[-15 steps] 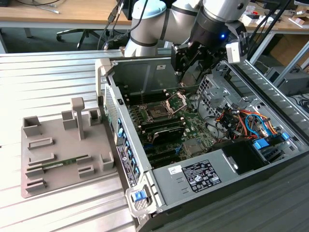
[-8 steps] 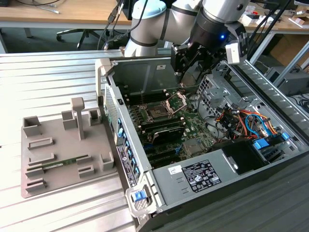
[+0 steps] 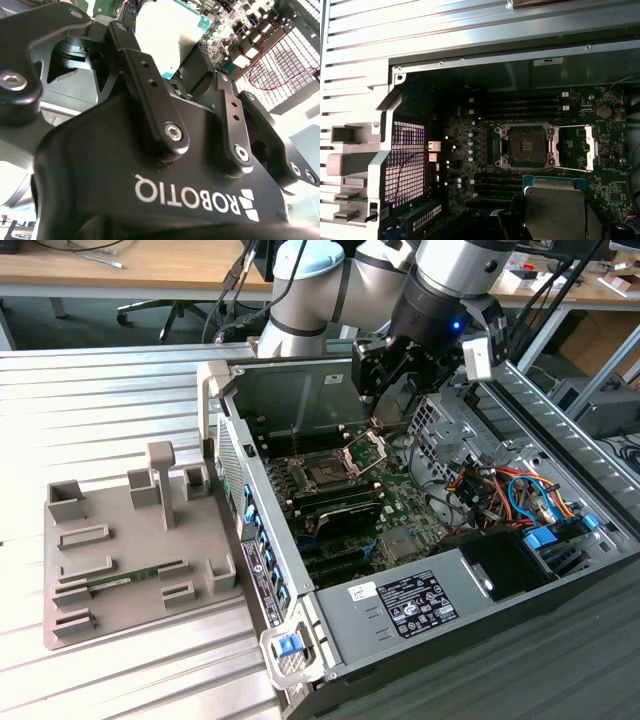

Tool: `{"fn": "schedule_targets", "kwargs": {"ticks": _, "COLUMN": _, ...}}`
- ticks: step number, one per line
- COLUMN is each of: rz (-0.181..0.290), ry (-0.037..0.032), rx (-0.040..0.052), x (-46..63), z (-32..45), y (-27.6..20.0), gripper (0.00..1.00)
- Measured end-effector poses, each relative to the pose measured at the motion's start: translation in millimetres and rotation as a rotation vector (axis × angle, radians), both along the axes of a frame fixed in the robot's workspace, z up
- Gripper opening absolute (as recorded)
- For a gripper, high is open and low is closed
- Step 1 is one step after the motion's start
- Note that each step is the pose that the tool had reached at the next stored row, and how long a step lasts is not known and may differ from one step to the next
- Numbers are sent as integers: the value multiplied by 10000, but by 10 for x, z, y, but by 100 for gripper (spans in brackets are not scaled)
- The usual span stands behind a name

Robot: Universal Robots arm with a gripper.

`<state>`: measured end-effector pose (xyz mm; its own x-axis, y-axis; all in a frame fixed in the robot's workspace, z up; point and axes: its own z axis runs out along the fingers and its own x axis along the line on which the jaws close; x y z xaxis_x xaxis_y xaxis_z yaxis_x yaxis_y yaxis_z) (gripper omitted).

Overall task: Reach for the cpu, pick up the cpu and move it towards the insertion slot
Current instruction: 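Pick up the cpu and move it towards the insertion slot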

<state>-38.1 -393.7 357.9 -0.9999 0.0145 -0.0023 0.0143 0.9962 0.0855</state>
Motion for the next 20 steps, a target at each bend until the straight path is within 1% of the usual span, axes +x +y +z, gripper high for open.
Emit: {"fn": "schedule_targets", "kwargs": {"ticks": 20, "rz": 0, "ry": 1, "rx": 0, "x": 0, "z": -43, "y": 0, "gripper": 55}}
